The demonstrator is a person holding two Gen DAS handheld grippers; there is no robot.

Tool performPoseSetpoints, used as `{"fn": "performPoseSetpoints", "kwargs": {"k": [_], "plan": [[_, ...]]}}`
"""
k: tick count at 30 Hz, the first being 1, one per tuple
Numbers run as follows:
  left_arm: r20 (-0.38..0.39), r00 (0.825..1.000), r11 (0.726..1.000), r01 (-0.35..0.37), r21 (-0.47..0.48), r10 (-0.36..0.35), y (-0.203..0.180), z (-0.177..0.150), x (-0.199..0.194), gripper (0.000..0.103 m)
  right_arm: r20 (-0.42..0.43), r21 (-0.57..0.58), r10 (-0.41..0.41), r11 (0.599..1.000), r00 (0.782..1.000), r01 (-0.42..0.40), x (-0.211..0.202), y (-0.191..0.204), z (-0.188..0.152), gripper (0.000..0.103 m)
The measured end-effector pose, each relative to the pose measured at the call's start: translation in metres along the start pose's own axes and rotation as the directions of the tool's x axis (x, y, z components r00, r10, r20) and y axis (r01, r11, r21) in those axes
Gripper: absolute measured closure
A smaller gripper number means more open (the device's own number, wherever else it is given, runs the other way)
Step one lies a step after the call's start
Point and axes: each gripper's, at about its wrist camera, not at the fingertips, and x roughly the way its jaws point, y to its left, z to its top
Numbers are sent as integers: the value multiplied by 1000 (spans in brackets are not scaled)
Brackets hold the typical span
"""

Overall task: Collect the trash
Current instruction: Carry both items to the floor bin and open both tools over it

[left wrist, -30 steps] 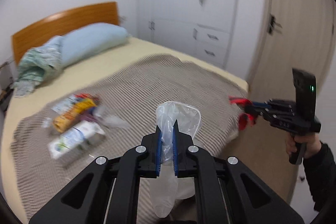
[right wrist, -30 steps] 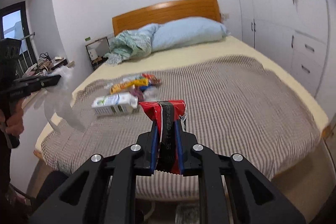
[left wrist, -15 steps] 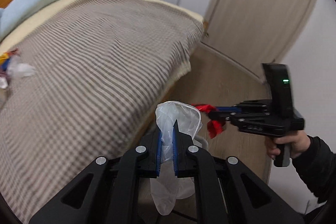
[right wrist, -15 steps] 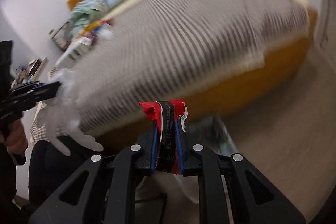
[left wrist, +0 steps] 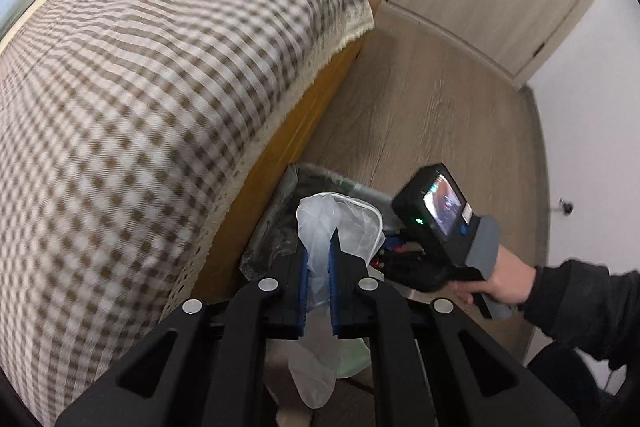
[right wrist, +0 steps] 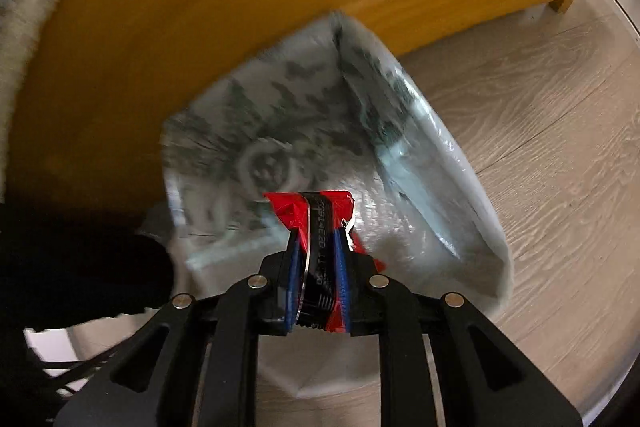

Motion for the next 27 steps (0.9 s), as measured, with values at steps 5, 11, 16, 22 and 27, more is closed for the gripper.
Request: {"fn": "performPoseSetpoints", "kwargs": {"k": [5,11,16,22,27], "plan": [[-56,998,999,-11,39,13,-10,3,34,97,-34,2,-123,992,992,123,34,-21,0,41],[-137,990,999,15,35,-10,-16,8,85,97,96,119,-90,990,991,79,-1,-49,-13,41],[-224,974,998,34,50,-22,-28,15,141,97,170,215,-92,975,981,54,-51,-68,-38,41],[-356,933,997,69,33,-53,-52,6,216,95,144,314,-125,947,982,75,-77,-87,-67,41],[-375,923,996,76,-41,-86,-63,-6,251,26,100,334,-157,936,983,115,-80,-91,-86,41]]}}
